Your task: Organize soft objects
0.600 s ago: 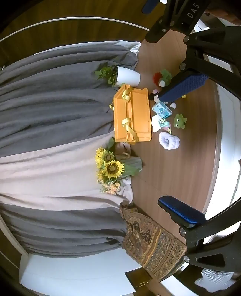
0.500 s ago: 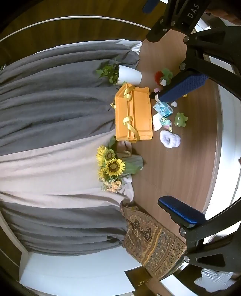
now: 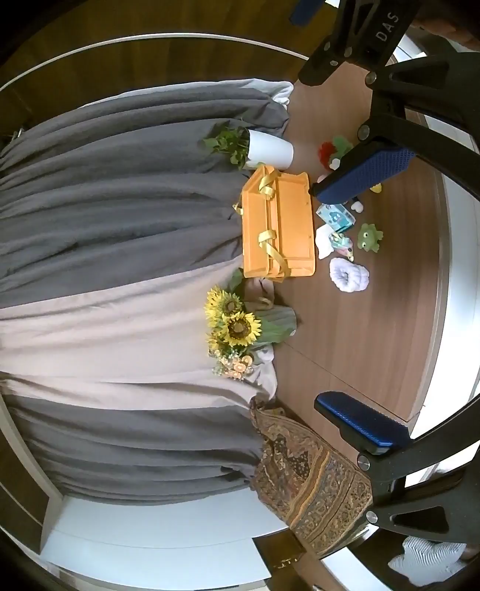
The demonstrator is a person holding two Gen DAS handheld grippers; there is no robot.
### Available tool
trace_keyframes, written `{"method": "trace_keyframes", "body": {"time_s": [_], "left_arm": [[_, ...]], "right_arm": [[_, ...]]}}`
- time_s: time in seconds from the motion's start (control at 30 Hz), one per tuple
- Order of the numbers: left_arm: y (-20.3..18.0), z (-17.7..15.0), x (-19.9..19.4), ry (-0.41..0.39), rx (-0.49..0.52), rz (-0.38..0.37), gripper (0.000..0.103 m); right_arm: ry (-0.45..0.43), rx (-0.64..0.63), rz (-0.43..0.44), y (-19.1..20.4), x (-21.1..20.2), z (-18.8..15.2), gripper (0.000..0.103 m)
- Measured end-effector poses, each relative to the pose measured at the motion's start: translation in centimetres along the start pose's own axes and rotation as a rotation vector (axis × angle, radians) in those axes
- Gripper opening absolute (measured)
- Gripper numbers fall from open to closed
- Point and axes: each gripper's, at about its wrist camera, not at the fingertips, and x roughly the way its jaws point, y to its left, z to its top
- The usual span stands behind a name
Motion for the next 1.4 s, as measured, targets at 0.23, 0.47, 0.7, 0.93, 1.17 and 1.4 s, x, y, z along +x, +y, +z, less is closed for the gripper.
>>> {"method": "trace_keyframes", "body": {"time_s": [0.23, 0.47, 0.7, 0.93, 1.17, 1.4], "left_arm": [[0.2, 0.3, -0.1, 0.002, 0.0, -0.016, 0.103], [0.2, 0.0, -0.2, -0.002, 0.0, -0.022, 0.103], [0.3, 0.0, -0.3, -0.009, 0.003, -0.027, 0.103], [0.4, 0.0, -0.3, -0.011, 0.002, -0.029, 0.103], [0.5, 0.0, -0.2, -0.01, 0.002, -0.033, 0.103], [0.5, -0.3, -0.2, -0.011, 0.001, -0.033, 0.103]], "right_arm": [[-0.001, 0.004, -0.014, 0.1, -0.7, 0.5, 0.103], [-0.005, 0.006, -0.015, -0.2, -0.8, 0.4, 0.103], [-0.011, 0.008, -0.021, -0.2, -1.1, 0.6, 0.103], [-0.015, 0.007, -0.022, 0.0, -1.3, 0.6, 0.103], [-0.017, 0.007, -0.022, -0.1, -1.3, 0.5, 0.103], [-0.018, 0.005, -0.022, -0.1, -1.3, 0.5, 0.103]]}}
